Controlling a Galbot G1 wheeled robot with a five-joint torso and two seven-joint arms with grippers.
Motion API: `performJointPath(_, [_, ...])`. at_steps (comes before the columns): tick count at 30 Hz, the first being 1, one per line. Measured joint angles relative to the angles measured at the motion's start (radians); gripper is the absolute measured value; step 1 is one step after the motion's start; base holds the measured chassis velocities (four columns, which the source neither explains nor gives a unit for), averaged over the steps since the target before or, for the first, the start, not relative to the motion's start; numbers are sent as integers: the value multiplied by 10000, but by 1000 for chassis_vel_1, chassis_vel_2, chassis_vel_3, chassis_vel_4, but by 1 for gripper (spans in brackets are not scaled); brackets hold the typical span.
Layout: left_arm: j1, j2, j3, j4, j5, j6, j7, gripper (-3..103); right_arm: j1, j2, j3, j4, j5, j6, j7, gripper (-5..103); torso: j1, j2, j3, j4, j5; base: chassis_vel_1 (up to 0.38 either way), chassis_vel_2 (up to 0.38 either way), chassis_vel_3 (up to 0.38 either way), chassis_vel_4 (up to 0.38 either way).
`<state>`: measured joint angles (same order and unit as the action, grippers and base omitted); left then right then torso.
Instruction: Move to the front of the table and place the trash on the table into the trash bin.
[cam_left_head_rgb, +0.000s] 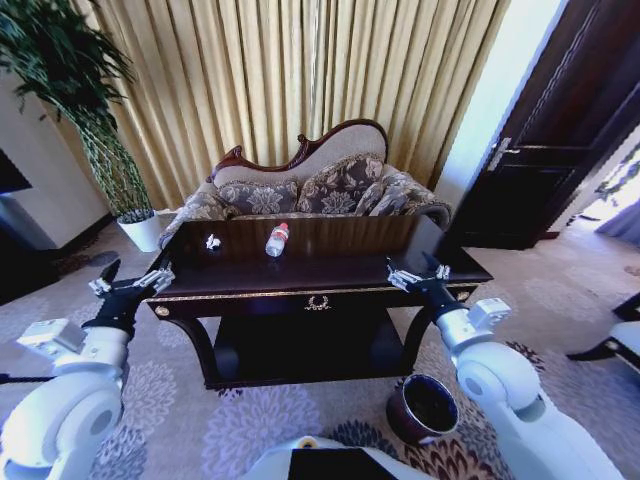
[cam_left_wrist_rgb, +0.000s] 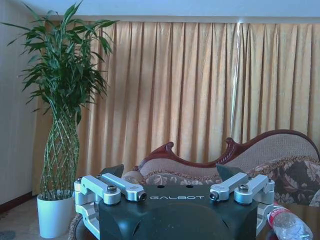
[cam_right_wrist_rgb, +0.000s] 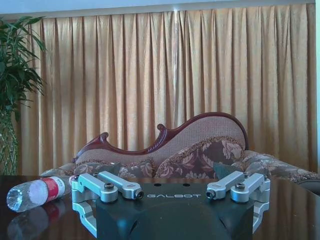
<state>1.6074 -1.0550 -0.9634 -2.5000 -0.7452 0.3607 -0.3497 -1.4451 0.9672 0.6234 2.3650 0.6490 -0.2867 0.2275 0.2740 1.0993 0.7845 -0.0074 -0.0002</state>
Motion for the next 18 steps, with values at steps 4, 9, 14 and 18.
performJointPath(4, [-1,2,10,0,0,0,1,100,-1,-2,-3,17,4,1,-2,100,0,0,0,0,0,-68,64,65,-65])
performJointPath(9, [-3,10,10,0,0,0,1,100,-8,-6,8,43,20,1,-2,100,1,0,0,0,0,-51,60,65,-65])
performJointPath(14, [-1,10,9,0,-1,0,1,100,-29,-6,9,82,27,1,-3,100,0,0,0,0,0,-57,59,54,-41])
performJointPath(18, [14,5,1,0,-1,0,1,100,-66,5,-11,135,29,1,-3,100,0,0,0,0,0,-63,62,61,-57])
